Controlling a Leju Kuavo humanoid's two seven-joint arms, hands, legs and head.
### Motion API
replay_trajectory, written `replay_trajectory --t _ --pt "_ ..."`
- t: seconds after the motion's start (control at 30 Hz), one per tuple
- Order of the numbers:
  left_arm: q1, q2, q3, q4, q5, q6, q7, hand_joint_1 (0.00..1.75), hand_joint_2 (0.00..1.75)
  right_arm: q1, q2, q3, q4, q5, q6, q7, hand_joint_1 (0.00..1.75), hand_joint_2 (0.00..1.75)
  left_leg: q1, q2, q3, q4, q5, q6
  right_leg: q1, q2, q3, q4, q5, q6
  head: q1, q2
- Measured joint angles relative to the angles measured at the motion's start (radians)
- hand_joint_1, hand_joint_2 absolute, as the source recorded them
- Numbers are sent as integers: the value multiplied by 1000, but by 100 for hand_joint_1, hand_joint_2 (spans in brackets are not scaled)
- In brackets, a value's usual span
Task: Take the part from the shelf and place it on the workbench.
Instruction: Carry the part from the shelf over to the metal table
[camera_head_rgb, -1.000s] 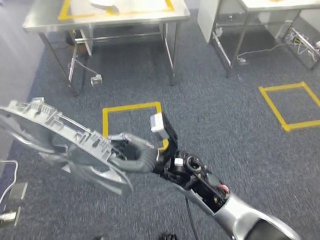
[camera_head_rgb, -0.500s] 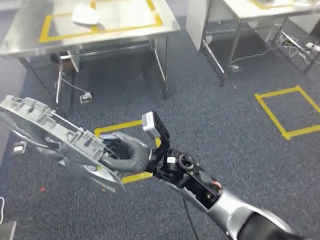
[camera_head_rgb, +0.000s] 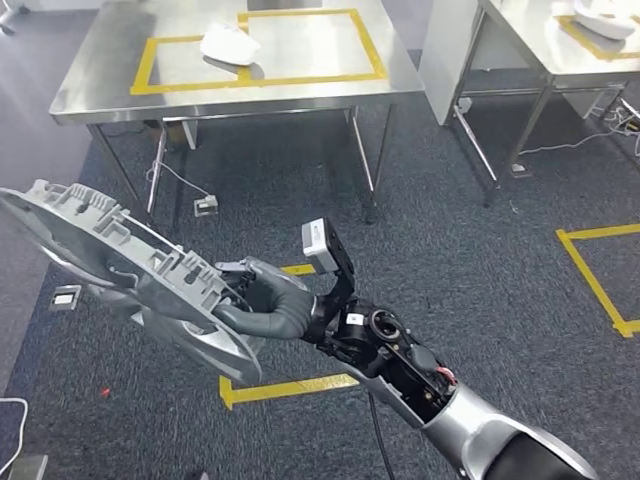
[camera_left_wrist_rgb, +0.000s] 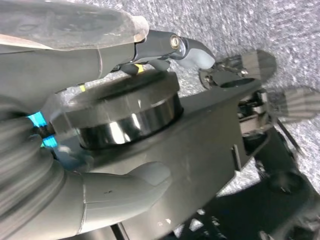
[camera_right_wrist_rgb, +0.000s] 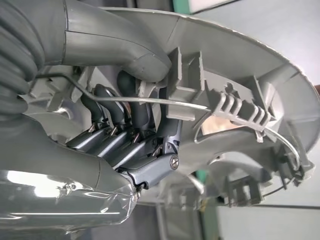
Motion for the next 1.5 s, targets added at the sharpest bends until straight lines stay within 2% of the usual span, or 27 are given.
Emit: replay_trajectory --t 0.1,0.13,0.17,0.27,0.3,0.33,0.43,0.5,0.57,0.63,0.7,0.77,0.83,0.87,0.9,1.0,1.03,1.1,1.17,1.2,1.27,1.3,1.33,1.37,1.4,1.47,1.5 --pt "-2 2 0 0 2 2 -1 0 175 -5 5 0 -5 0 2 1 164 175 -2 0 4 10 4 -9 -5 -3 32 -37 12 -11 11 0" --pt "-3 3 0 1 3 1 -2 0 175 -6 6 0 -6 0 2 1 164 175 -3 2 -13 39 3 -14 -11 -5 44 -49 14 -12 11 0" --pt "-5 4 0 1 3 0 -3 0 175 -7 7 0 -7 0 2 1 164 175 -2 4 -45 91 -10 -20 -17 -5 53 -58 12 -11 7 0" --pt "-8 8 0 1 0 -4 -9 0 175 -7 7 0 -7 0 0 0 164 175 11 6 -186 284 -77 -44 -32 -4 69 -64 -16 3 -7 0" --pt "-7 10 0 1 -1 -5 -10 0 175 -5 7 0 -7 0 0 -1 164 175 17 7 -215 306 -82 -52 -37 -4 79 -63 -27 10 -10 0" --pt "-7 12 0 1 -1 -5 -12 0 175 -4 7 0 -7 0 0 -1 164 175 24 9 -228 292 -66 -62 -43 -3 91 -60 -38 18 -13 0" --pt "-4 17 0 1 -1 -5 -13 0 175 -2 7 -1 -7 0 1 -1 164 175 47 15 -199 108 69 -89 -61 2 122 -36 -82 47 -31 0" --pt "-1 18 0 2 -2 -5 -13 0 175 -2 7 -2 -7 0 2 -1 164 175 49 16 -191 45 104 -75 -62 5 123 -20 -109 66 -46 0" --pt "-1 18 0 2 -3 -6 -13 0 175 -1 7 -2 -7 0 3 -1 164 175 45 15 -189 49 90 -43 -61 6 127 -14 -121 79 -45 0" --pt "-1 18 0 2 -4 -6 -13 0 175 0 7 -3 -7 1 3 -1 164 175 46 13 -169 46 80 -24 -64 -4 109 37 -122 85 -32 0" --pt "1 17 0 2 -4 -6 -13 0 175 0 7 -3 -7 1 3 -1 164 175 43 13 -139 39 64 -13 -64 -17 33 162 -133 90 -18 0" --pt "3 16 0 2 -4 -6 -13 0 175 1 7 -3 -7 1 3 -1 164 175 38 13 -106 30 43 -8 -63 -19 -58 278 -180 92 -6 0" --pt "6 16 0 2 -4 -6 -13 0 175 3 7 -3 -6 1 3 -1 164 175 34 10 -63 23 15 -6 -60 -19 -110 290 -231 86 4 0" --pt "7 16 0 2 -4 -6 -13 0 175 3 7 -3 -6 1 3 -1 164 175 31 9 -36 19 -2 -5 -56 -19 -118 254 -229 79 10 0" --pt "7 15 0 2 -4 -6 -13 0 175 3 6 -4 -6 1 2 -1 164 175 29 8 -12 14 -19 -5 -52 -19 -120 198 -189 69 17 0" --pt "7 9 0 3 -5 -5 -13 0 175 7 3 -4 -4 1 2 -3 164 175 22 5 46 3 -65 -15 -31 -16 -113 39 43 39 17 0" --pt "5 8 0 3 -6 -5 -14 0 175 7 3 -5 -4 0 2 -3 164 175 22 3 60 1 -74 -22 -26 -15 -107 22 81 33 13 0" --pt "-1 10 0 3 -6 -3 -15 0 175 1 4 -5 -6 0 1 -3 164 175 23 1 47 42 -56 -34 -25 -14 -87 19 74 26 12 0" --pt "-7 10 0 2 -6 -2 -17 0 175 -3 6 -6 -8 0 0 -5 164 175 24 3 -32 170 -18 -41 -29 -14 -67 6 60 17 11 0" --pt "-8 10 0 2 -7 -2 -18 0 175 -2 6 -6 -7 0 0 -6 164 175 24 5 -84 241 -22 -43 -31 -12 -57 1 52 13 8 0" --pt "-10 11 0 2 -7 -3 -20 0 175 1 6 -6 -6 -2 -1 -6 164 175 24 9 -172 328 -95 -49 -30 -4 -37 -3 33 10 0 0" --pt "-10 12 0 2 -7 -3 -20 0 175 2 6 -6 -6 -3 -1 -6 164 175 24 10 -202 338 -135 -52 -29 2 -26 -3 23 10 -2 0" --pt "-10 13 0 2 -7 -3 -20 0 175 3 6 -6 -5 -4 -1 -5 164 175 23 11 -219 322 -155 -53 -29 10 -15 -3 14 10 -5 0" --pt "-10 13 0 2 -7 -3 -20 0 175 5 5 -6 -4 -5 -1 -4 164 175 23 11 -224 283 -140 -52 -28 18 -4 -3 6 11 -8 0" --pt "-9 14 0 2 -7 -4 -20 0 175 6 5 -6 -4 -5 -1 -3 164 175 23 8 -219 220 -88 -49 -28 28 5 -3 -1 12 -12 0" --pt "-5 17 0 3 -6 -4 -20 0 175 8 5 -6 -2 -7 -1 -2 164 175 21 -5 -203 90 43 -34 -28 46 15 -1 -13 16 -20 0" --pt "-4 18 1 3 -5 -4 -19 0 175 8 5 -6 -2 -8 -1 -2 164 175 18 -11 -197 52 88 -26 -28 54 16 0 -18 20 -23 0"
